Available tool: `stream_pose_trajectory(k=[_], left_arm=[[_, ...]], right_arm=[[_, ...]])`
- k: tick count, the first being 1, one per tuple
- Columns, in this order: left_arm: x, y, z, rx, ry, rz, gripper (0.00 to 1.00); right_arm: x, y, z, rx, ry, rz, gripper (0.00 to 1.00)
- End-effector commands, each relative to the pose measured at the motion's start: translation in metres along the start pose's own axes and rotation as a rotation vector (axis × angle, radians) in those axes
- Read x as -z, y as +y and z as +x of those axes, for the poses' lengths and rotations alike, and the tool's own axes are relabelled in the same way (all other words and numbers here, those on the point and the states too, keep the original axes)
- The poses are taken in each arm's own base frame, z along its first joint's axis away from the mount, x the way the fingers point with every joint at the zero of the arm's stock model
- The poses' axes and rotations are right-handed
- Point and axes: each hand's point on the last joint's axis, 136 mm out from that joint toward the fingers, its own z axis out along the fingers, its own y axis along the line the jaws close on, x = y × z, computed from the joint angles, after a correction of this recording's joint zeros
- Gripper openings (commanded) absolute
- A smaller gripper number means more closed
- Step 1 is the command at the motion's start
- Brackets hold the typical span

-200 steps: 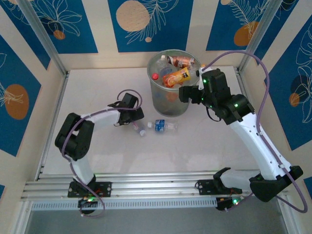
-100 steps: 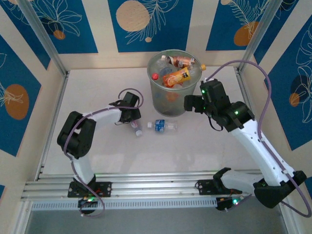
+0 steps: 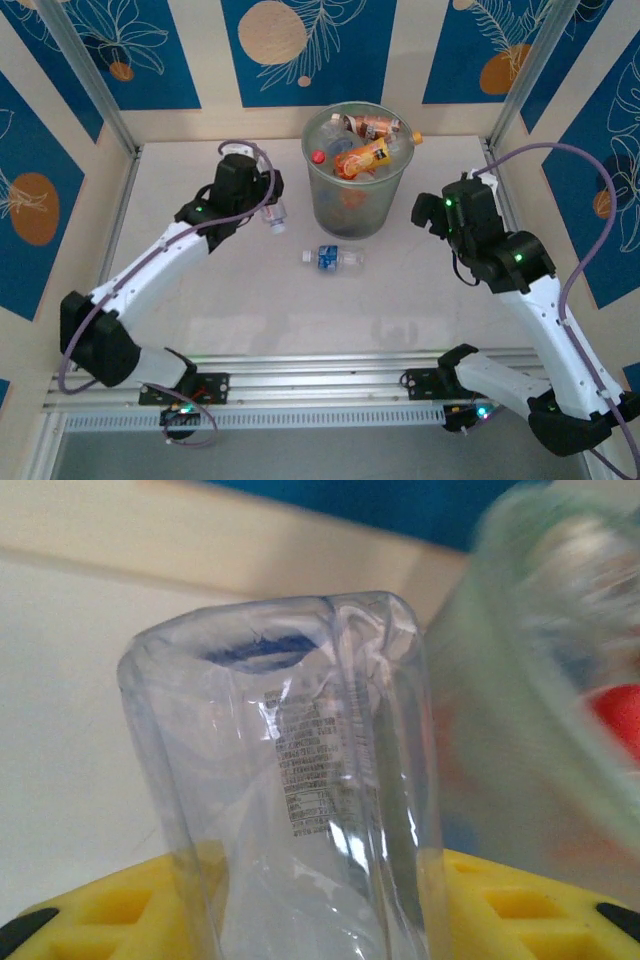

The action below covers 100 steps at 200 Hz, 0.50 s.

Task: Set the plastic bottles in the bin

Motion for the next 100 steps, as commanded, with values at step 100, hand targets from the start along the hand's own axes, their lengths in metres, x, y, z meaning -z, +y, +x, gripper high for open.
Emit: stream_pose_trajectory(k=[100], left_arm=[[0.043,-0.228,-0.127,-0.301,-0.597,0.601,0.46]], right_arm=[[-0.02,-0.01,-0.01,-0.147,0.023,0.007,0.99]])
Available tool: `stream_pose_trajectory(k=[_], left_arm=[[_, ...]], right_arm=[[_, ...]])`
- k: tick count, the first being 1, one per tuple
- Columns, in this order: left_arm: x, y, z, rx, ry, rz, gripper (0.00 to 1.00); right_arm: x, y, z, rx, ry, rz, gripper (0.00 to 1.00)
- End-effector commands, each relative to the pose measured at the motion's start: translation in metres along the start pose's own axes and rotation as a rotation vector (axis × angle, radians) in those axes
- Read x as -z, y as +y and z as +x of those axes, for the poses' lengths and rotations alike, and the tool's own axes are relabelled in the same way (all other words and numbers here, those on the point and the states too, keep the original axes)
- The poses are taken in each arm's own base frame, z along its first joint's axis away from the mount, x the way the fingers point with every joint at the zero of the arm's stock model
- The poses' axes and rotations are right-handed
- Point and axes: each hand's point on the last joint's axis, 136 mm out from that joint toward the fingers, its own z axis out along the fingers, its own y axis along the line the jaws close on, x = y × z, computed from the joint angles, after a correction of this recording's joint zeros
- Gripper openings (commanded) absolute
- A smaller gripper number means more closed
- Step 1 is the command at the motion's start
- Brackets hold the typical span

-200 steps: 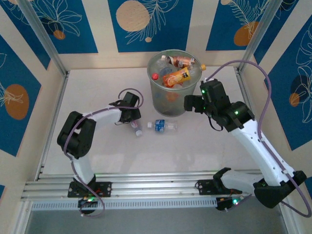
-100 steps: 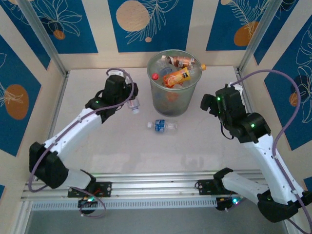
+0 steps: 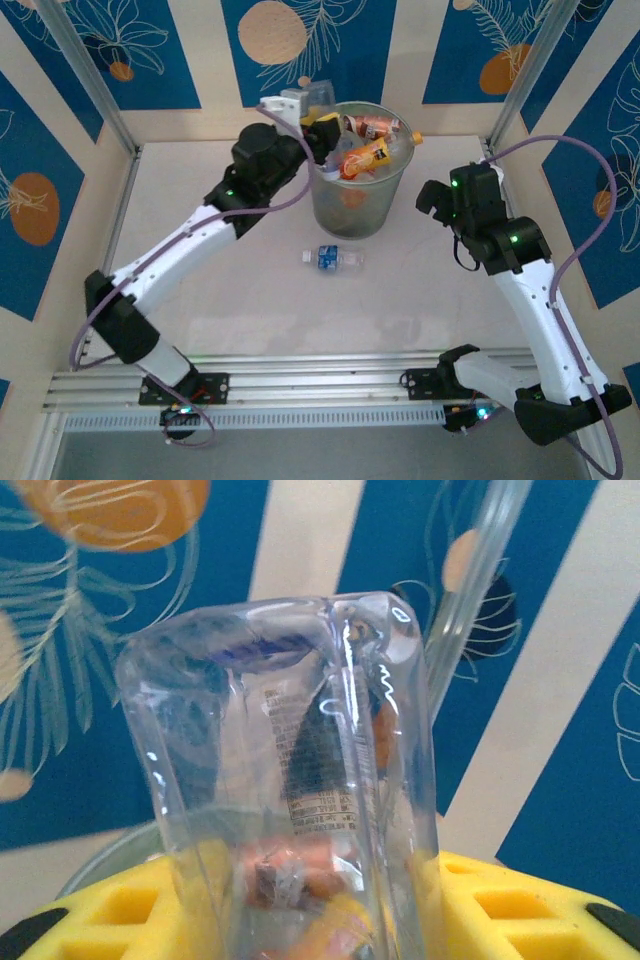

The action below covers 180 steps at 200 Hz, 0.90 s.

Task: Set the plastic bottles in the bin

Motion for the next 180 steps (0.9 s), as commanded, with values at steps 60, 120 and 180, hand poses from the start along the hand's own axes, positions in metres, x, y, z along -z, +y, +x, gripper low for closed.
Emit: stream_pose_trajectory(k=[60,120,180], left_arm=[[-0.061,-0.096,-0.009,-0.312,-0.246,0.21,0.46],[-0.086,-0.11,0.029,-0.362,-0.206,0.229,0.46],[-0.097,-0.101,0.048,-0.406,-0.203,0.186,0.46]], right_arm=[[0.009,-0.015,0.002,-0.081,-0.033,-0.016,0.99],[0.013,-0.019,0.006,-0.084,-0.032,-0.024,0.99],[0.01,-0.017,0.012,-0.079,-0.016,-0.043,0.99]])
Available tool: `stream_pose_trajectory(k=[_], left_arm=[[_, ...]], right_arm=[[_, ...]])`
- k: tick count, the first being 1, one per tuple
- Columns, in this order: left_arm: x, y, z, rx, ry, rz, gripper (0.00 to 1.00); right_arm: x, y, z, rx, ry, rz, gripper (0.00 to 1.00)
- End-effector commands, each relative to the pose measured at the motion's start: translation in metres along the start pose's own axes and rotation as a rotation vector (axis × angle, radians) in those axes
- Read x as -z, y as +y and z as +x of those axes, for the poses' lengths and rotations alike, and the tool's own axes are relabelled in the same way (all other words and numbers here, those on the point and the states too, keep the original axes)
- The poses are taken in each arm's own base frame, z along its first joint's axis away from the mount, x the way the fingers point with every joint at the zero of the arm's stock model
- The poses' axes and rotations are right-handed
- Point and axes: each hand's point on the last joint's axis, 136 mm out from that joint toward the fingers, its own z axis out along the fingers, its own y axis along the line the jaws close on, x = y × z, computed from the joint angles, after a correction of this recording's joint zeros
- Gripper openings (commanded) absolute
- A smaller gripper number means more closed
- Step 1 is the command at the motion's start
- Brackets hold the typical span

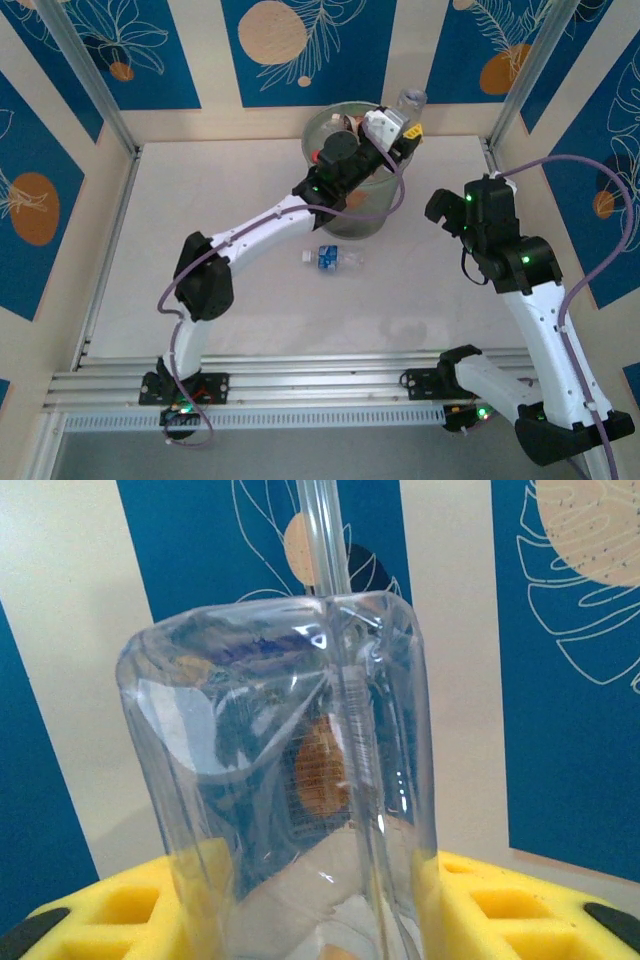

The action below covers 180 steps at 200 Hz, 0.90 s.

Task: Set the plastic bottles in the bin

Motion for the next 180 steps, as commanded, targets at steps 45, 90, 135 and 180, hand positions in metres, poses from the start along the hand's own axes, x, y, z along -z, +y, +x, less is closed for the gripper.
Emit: stream_pose_trajectory(k=[45,90,135,180], left_arm=[[-0.008,0.01,-0.01,-0.102,-0.076,-0.084,0.45],[-0.01,0.011,0.009,-0.078,-0.052,-0.107,0.45],[-0.003,0.019,0.025,-0.05,-0.034,-0.163,0.44],[0.007,0.018,0.044,-0.02,0.015,-0.164,0.44]], right_arm=[[-0.003,0.005,0.007,-0.017,0.019,-0.043,0.99],[-0.001,0.005,0.007,-0.021,0.015,-0.049,0.99],[0.0,0.005,0.007,-0.018,0.011,-0.056,0.99],[0.0,0.007,0.007,-0.026,0.01,-0.072,0.99]])
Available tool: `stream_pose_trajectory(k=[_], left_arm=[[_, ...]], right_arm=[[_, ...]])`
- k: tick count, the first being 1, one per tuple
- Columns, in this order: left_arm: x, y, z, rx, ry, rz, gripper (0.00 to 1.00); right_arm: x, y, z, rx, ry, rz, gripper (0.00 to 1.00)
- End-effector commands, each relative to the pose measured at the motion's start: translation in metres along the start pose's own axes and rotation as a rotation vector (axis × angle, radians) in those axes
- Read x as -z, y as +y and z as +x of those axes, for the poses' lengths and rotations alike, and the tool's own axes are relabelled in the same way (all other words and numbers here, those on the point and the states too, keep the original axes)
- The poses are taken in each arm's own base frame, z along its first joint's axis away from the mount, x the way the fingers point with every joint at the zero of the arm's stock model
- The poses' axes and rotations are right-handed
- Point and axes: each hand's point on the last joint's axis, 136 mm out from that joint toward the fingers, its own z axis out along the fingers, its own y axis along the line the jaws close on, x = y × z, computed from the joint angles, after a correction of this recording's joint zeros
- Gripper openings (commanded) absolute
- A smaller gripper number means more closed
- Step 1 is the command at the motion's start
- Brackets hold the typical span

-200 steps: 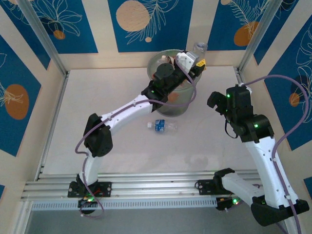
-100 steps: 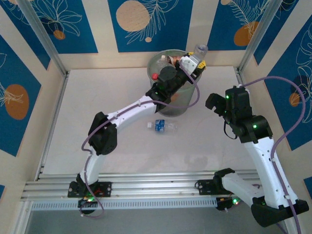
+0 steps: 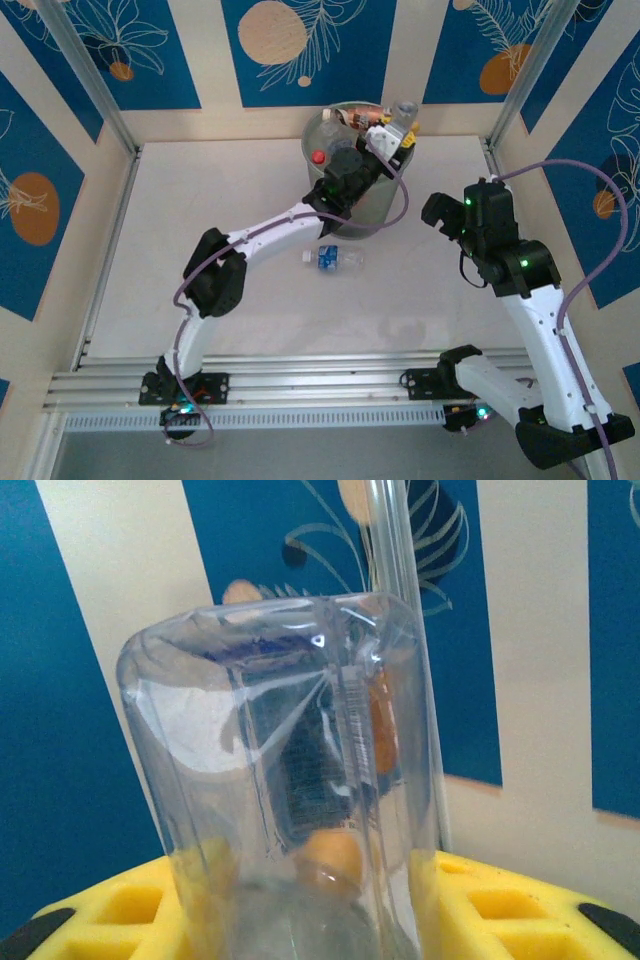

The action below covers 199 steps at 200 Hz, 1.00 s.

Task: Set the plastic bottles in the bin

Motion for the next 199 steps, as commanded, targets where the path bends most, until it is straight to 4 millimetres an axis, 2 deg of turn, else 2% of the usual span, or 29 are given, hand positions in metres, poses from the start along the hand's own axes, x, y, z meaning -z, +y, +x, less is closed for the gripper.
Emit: stream_pose_trajectory(k=[1,33,42,65,78,104,138,159,179,199], left_arm=[[0.008,0.008,-0.02,0.033,-0.037,-0.038,0.44],[0.013,0.009,-0.026,0.032,-0.033,-0.025,0.48],[0.013,0.008,-0.028,0.035,-0.029,-0.013,0.55],[0.017,0.004,-0.038,0.059,-0.028,0.025,0.79],[0.02,0.003,-0.048,0.073,-0.035,0.044,0.85],[0.024,0.007,-0.063,0.09,-0.059,0.046,0.86],[0.029,0.01,-0.08,0.114,-0.089,0.051,0.85],[0.032,0.013,-0.09,0.144,-0.104,0.044,0.85],[0.039,0.023,-0.098,0.18,-0.101,0.007,0.85],[0.052,0.043,-0.1,0.209,-0.068,-0.079,0.86]], right_arm=[[0.001,0.003,-0.001,-0.022,-0.011,-0.028,0.99],[0.0,0.004,0.0,-0.023,-0.008,-0.031,0.99],[0.001,0.004,-0.001,-0.024,-0.009,-0.033,0.99],[0.0,0.006,-0.002,-0.024,-0.01,-0.04,0.99],[0.0,0.007,-0.001,-0.021,-0.009,-0.045,0.99],[-0.001,0.009,-0.004,-0.015,-0.015,-0.049,0.99],[-0.002,0.023,-0.02,0.011,-0.036,-0.076,0.99],[-0.002,0.037,-0.044,0.029,-0.082,-0.09,1.0],[-0.004,0.06,-0.069,0.051,-0.113,-0.133,0.89],[-0.008,0.081,-0.09,0.07,-0.131,-0.162,0.83]])
